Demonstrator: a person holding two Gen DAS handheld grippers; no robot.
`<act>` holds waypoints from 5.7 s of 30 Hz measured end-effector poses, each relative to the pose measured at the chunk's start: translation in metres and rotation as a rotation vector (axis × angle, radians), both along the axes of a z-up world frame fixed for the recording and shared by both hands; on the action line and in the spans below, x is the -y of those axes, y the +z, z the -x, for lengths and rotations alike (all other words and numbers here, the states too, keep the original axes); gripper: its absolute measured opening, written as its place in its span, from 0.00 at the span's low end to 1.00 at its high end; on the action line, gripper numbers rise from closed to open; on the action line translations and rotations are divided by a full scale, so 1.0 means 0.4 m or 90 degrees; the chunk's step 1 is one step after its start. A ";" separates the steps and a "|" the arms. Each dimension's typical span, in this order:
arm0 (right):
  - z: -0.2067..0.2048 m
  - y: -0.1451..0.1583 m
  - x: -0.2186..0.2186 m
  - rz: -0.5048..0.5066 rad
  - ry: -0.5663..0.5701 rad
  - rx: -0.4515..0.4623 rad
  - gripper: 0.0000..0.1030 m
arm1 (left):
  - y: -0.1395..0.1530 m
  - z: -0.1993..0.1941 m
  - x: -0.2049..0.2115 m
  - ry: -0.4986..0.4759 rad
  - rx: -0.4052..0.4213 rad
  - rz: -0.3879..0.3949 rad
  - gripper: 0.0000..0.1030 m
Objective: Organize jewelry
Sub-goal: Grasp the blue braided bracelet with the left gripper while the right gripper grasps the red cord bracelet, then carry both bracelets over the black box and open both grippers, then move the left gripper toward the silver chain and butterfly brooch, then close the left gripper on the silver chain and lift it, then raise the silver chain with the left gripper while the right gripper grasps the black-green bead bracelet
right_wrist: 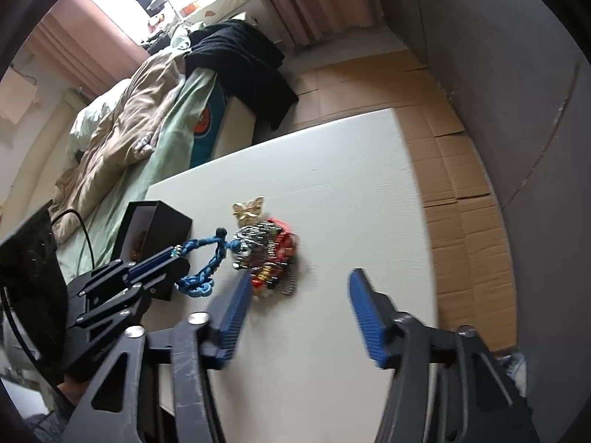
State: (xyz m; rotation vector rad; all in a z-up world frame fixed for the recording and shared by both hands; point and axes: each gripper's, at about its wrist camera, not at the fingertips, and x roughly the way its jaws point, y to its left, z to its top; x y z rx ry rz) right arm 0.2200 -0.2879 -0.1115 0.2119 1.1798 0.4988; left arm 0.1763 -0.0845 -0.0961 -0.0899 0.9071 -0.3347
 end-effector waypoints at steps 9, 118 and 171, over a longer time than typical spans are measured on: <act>-0.072 -0.075 -0.052 -0.037 -0.041 -0.065 0.26 | 0.026 -0.006 -0.062 0.027 0.008 0.033 0.12; -0.047 0.085 0.071 -0.154 -0.238 0.025 0.93 | 0.024 -0.007 0.024 0.001 0.061 -0.025 0.48; -0.089 -0.116 -0.118 0.003 -0.114 -0.105 0.31 | 0.107 -0.052 -0.063 0.065 0.074 0.073 0.18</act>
